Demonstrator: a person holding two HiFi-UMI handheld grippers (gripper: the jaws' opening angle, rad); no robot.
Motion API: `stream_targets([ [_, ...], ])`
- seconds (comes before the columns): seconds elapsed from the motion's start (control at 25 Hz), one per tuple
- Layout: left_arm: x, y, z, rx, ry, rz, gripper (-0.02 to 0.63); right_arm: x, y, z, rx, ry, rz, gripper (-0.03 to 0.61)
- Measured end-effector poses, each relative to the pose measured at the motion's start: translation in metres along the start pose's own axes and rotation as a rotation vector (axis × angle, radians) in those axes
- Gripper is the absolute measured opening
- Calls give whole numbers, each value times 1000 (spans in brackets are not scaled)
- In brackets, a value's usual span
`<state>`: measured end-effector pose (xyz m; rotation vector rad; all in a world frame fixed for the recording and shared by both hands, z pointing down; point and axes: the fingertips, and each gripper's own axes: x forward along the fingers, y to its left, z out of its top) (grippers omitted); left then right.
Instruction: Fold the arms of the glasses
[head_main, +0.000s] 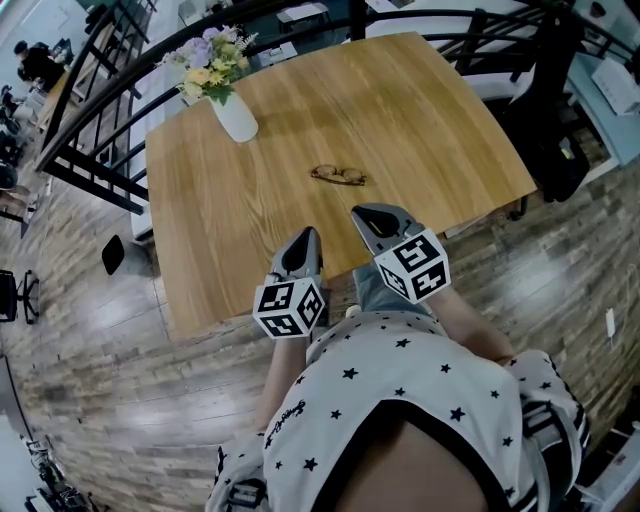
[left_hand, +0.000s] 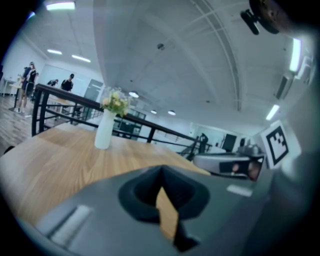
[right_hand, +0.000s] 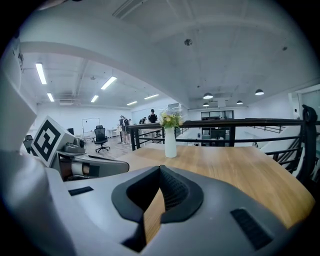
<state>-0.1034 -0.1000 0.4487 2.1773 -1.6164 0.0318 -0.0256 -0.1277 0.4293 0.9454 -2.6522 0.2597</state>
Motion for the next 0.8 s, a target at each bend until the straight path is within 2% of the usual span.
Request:
stream_targets([
  [0.8,7,6,-1,-19,9,15,6,6,-5,6,19,-24,28,15],
])
